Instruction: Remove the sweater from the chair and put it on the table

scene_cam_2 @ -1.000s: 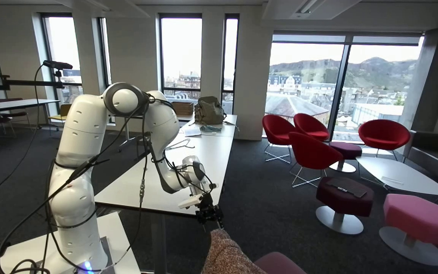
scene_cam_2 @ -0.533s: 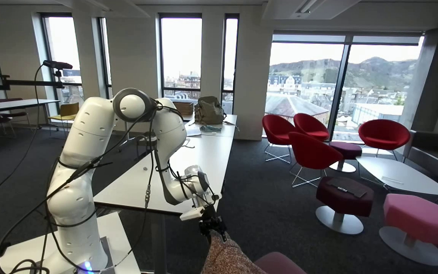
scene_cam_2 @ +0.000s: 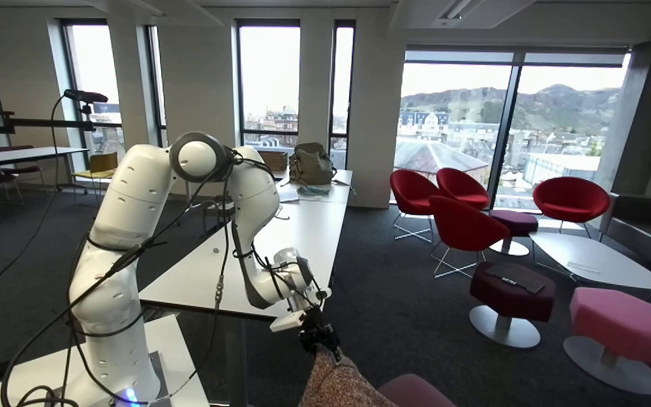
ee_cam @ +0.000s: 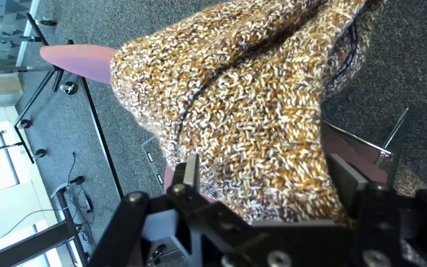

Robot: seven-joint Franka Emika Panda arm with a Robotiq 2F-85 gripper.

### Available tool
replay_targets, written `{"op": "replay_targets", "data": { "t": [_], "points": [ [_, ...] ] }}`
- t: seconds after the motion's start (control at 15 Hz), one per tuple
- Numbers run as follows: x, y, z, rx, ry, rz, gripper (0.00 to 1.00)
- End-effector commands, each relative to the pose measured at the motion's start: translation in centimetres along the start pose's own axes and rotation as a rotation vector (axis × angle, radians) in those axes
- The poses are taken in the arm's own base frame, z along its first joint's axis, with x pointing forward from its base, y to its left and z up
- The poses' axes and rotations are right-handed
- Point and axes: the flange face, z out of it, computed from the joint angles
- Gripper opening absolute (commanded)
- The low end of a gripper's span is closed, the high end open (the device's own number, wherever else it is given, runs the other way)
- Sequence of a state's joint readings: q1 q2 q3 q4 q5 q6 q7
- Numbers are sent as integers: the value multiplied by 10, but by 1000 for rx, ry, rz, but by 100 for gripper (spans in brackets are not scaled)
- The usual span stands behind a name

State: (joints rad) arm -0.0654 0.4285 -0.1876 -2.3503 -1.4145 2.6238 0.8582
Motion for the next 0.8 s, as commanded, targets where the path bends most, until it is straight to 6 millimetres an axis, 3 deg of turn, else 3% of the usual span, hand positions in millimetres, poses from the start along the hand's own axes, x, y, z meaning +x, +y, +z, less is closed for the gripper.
{"op": "replay_targets", "data": {
  "t": [0.0, 0.47, 0.73],
  "points": [
    [0, 9, 2, -29, 28, 6, 58],
    [-2, 7, 3, -28, 16, 5, 5],
    [-3, 9, 3, -39, 6, 10, 1]
  ]
}}
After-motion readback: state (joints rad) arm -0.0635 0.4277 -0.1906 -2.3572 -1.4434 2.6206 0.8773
